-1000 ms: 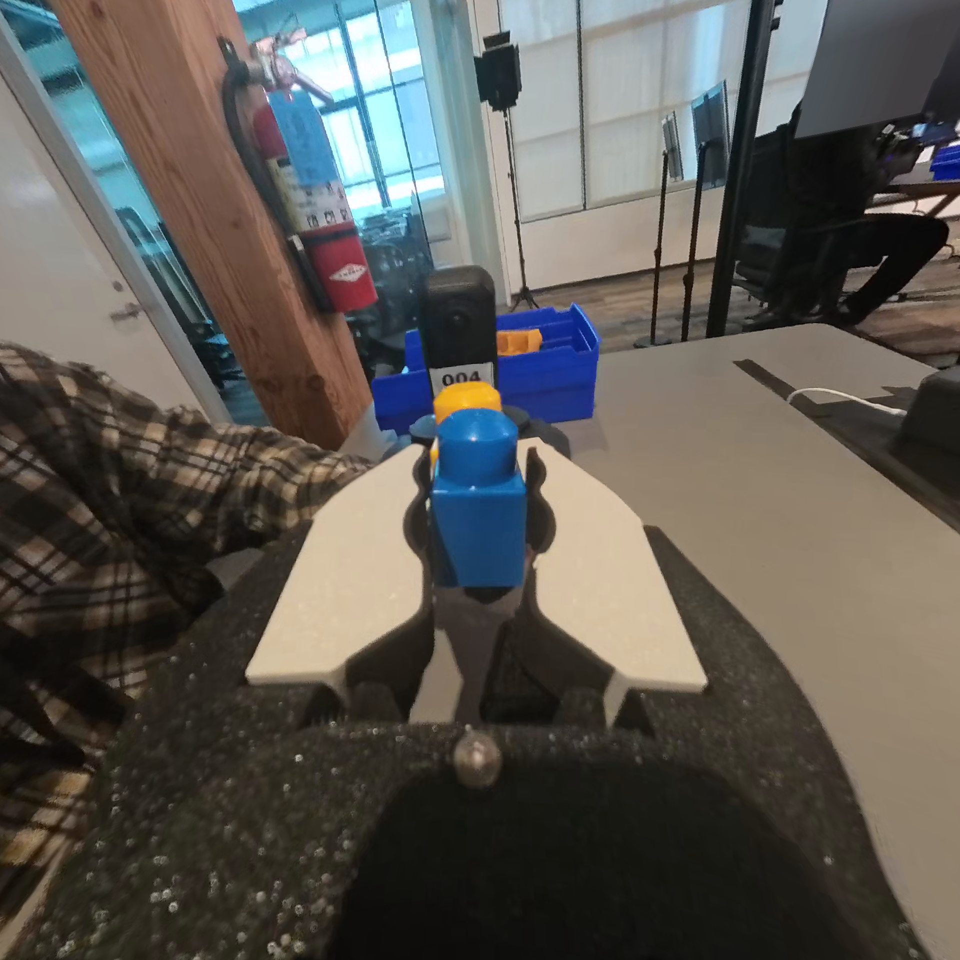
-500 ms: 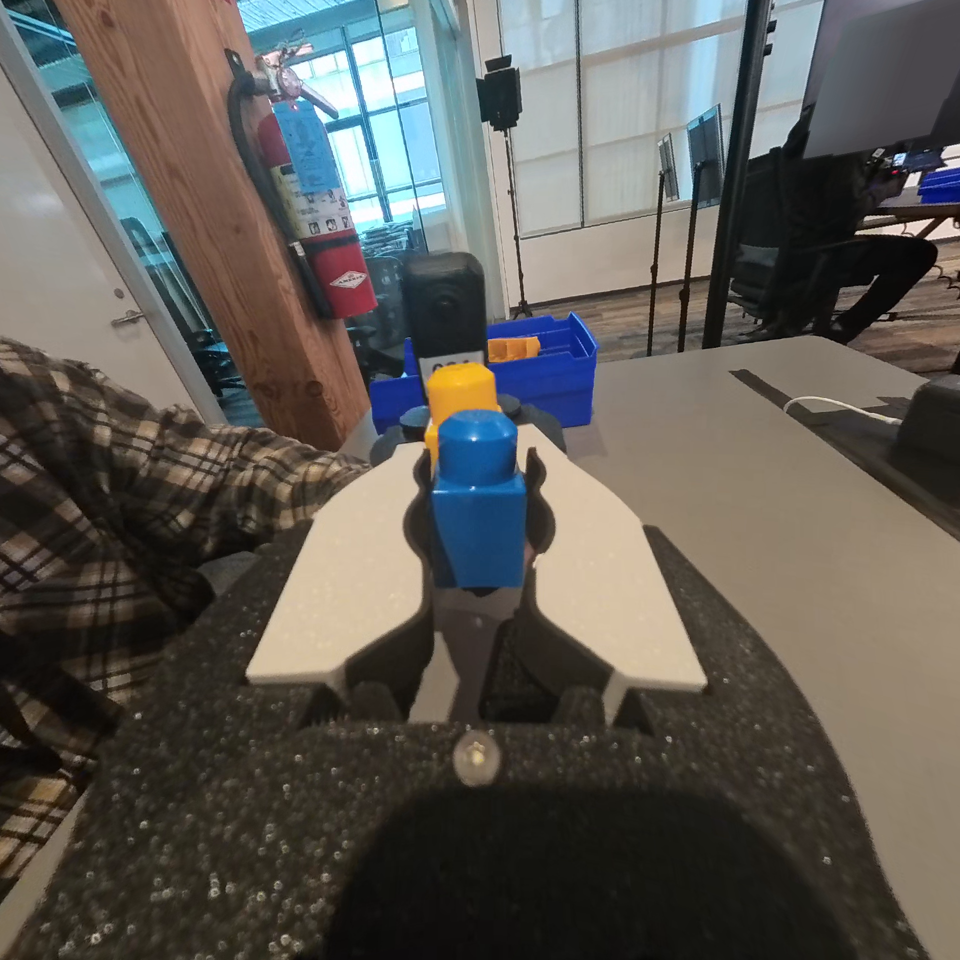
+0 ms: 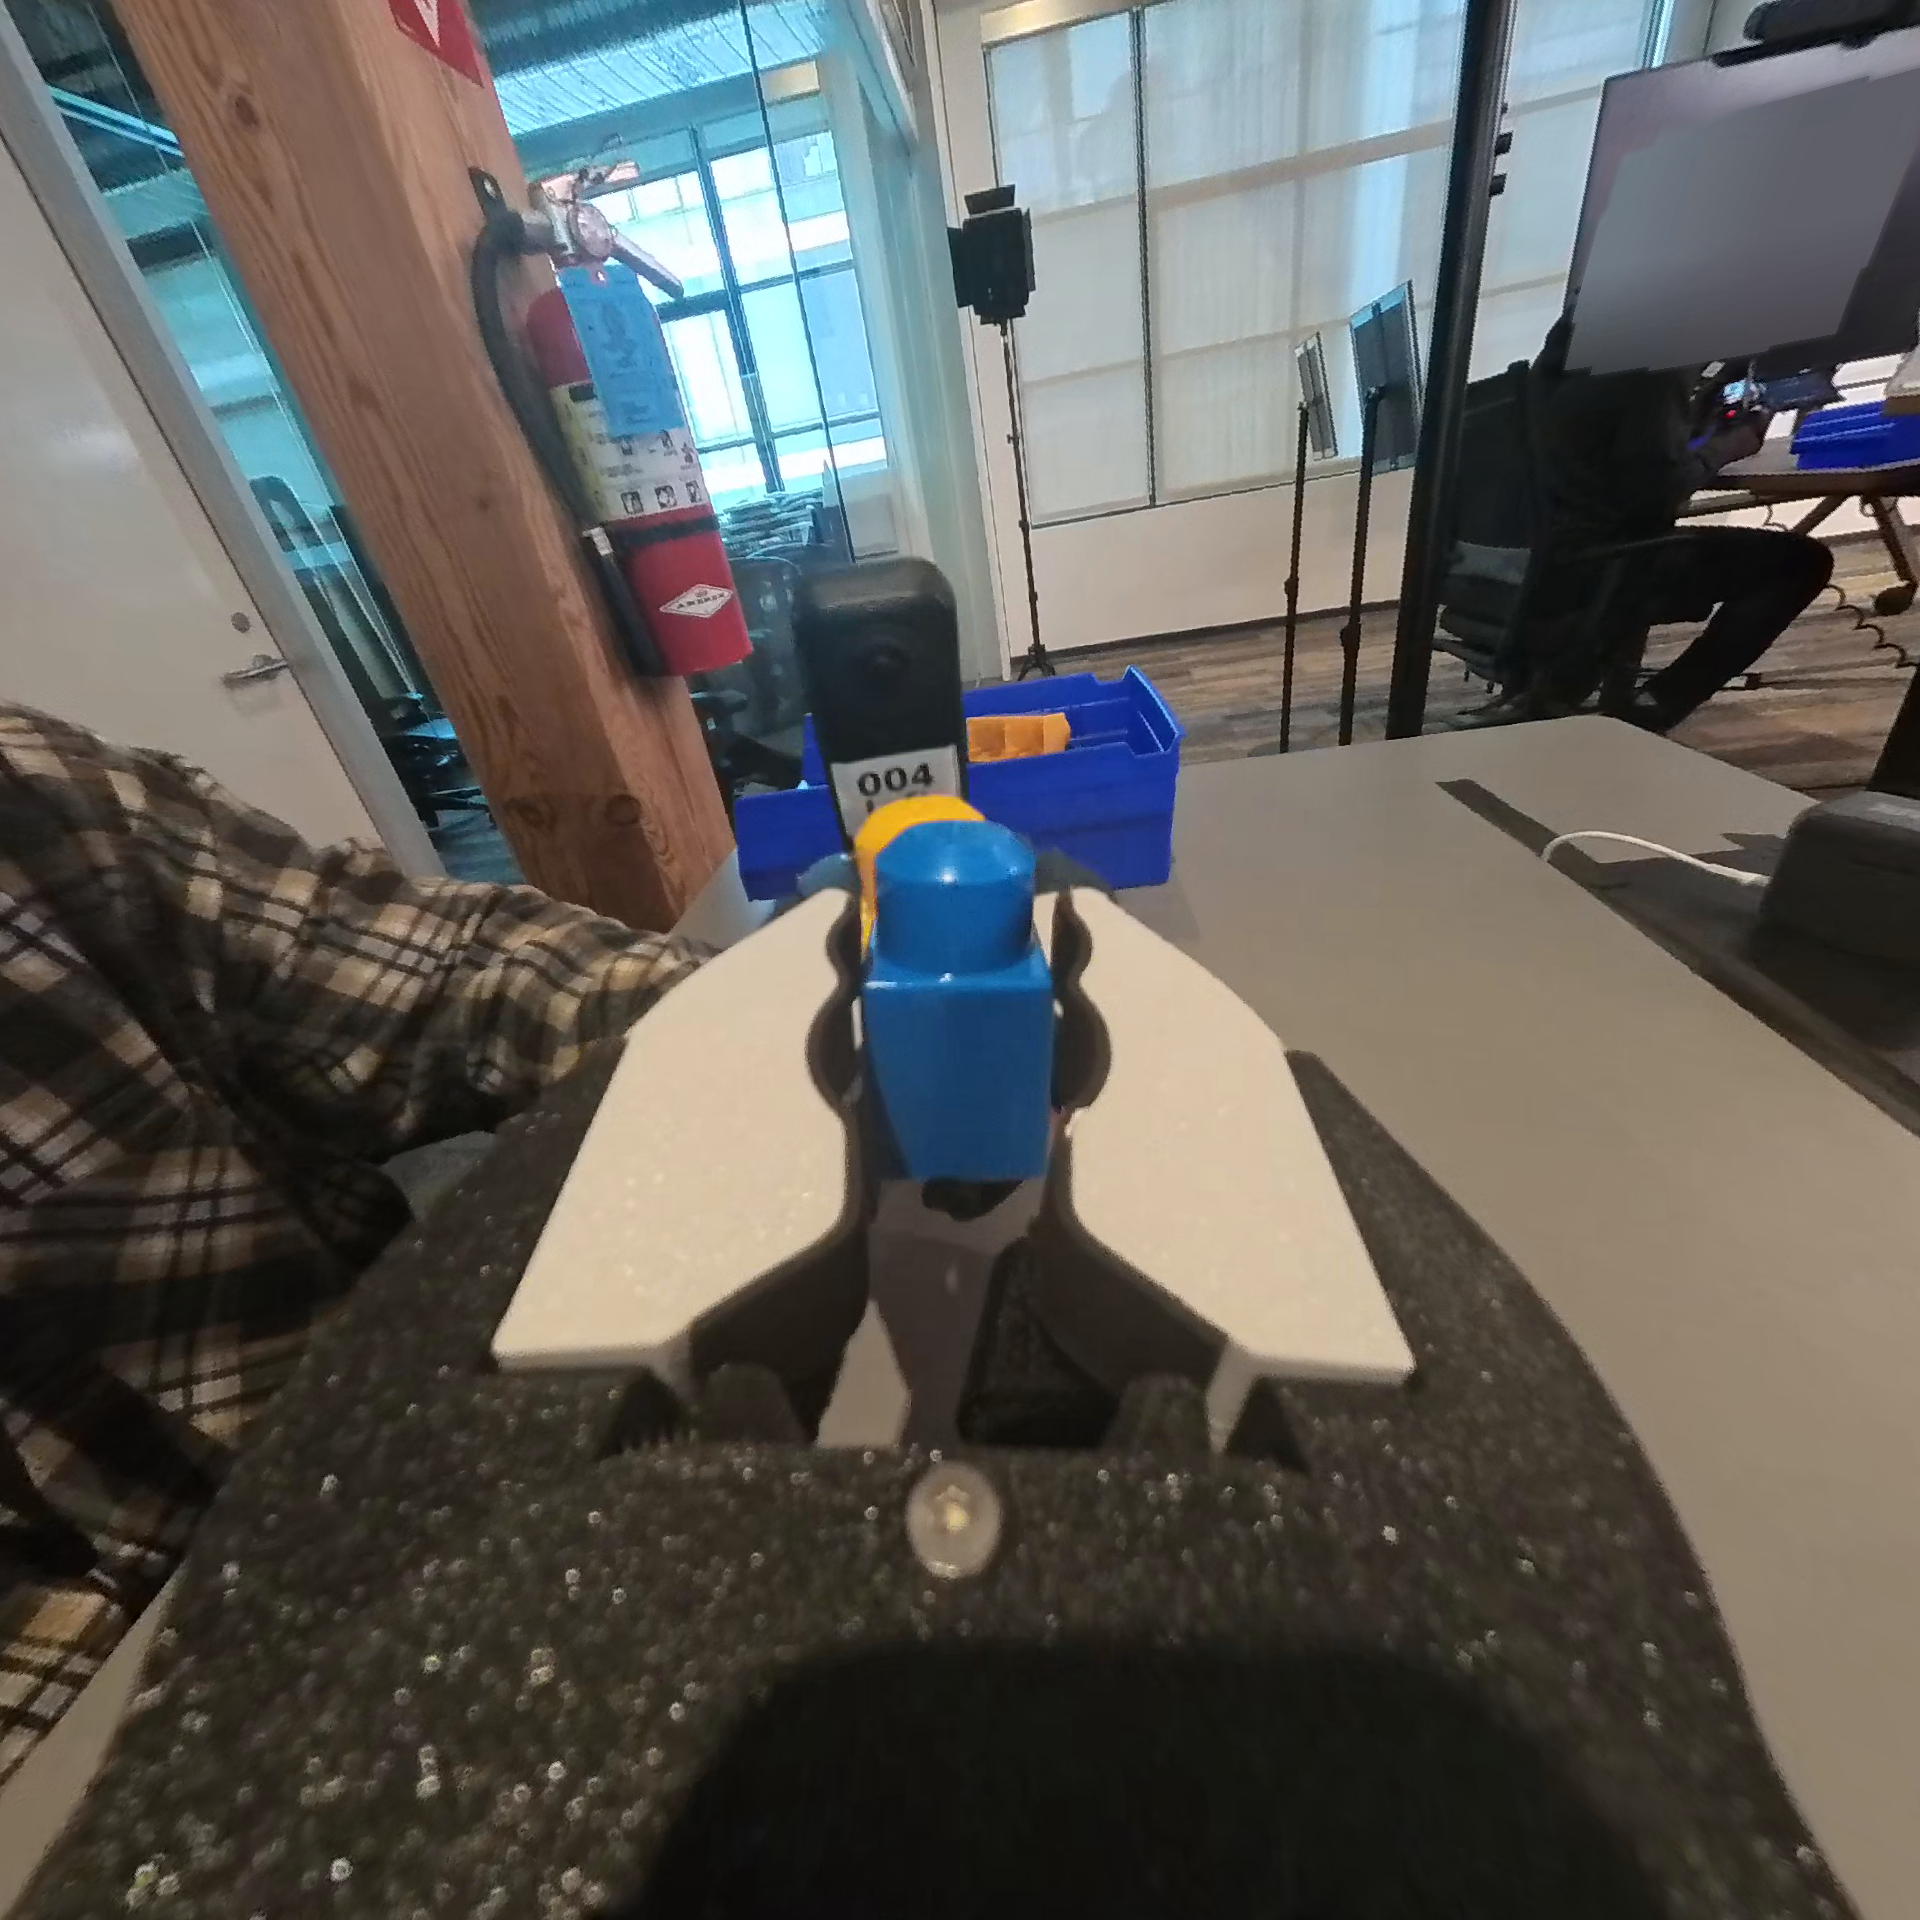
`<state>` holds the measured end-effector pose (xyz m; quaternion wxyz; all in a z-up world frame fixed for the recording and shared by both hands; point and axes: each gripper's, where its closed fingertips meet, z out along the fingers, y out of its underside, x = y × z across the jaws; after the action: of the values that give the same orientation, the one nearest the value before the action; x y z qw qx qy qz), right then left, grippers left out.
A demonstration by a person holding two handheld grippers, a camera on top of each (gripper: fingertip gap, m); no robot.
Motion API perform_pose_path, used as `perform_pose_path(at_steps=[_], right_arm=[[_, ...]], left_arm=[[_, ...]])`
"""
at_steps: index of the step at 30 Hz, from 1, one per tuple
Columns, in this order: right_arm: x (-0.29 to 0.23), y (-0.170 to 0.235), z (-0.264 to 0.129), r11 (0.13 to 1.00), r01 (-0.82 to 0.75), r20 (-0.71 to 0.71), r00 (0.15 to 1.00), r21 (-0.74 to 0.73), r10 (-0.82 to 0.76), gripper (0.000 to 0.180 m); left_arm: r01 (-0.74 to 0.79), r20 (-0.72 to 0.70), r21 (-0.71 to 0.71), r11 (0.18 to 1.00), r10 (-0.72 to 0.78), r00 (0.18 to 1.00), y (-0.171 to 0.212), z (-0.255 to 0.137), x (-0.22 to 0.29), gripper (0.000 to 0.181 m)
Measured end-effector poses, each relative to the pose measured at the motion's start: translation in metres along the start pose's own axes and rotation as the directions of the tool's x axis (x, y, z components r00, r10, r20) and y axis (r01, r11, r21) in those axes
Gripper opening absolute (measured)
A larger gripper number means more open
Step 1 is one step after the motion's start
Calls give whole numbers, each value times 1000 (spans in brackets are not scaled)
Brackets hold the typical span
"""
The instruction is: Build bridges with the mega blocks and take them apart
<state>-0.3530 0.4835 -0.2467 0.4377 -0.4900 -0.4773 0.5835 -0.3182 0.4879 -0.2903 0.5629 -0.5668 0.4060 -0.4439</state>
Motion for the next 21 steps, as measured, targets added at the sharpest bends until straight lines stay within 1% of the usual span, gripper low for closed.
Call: perform_pose_path(at_steps=[11,16,18,21], right_arm=[[-4,-1,0,999,30,25,999,18,-30,35],[1,-2,-6,999,43,-18,999,16,-43,35],[3,0,-16,999,48,-60,997,-12,-48,35],[6,22,-36,994,41,-118,992,-101,-53,33]], left_arm=[[10,-19,4,1000,-10,1000,-1,0,3,42],[32,-13,15,999,-31,999,-1,-3,-3,43],[2,4,4,1000,-2,1000,-1,-7,-6,43],[-35,39,-20,999,36,999,1,-13,-16,42]])
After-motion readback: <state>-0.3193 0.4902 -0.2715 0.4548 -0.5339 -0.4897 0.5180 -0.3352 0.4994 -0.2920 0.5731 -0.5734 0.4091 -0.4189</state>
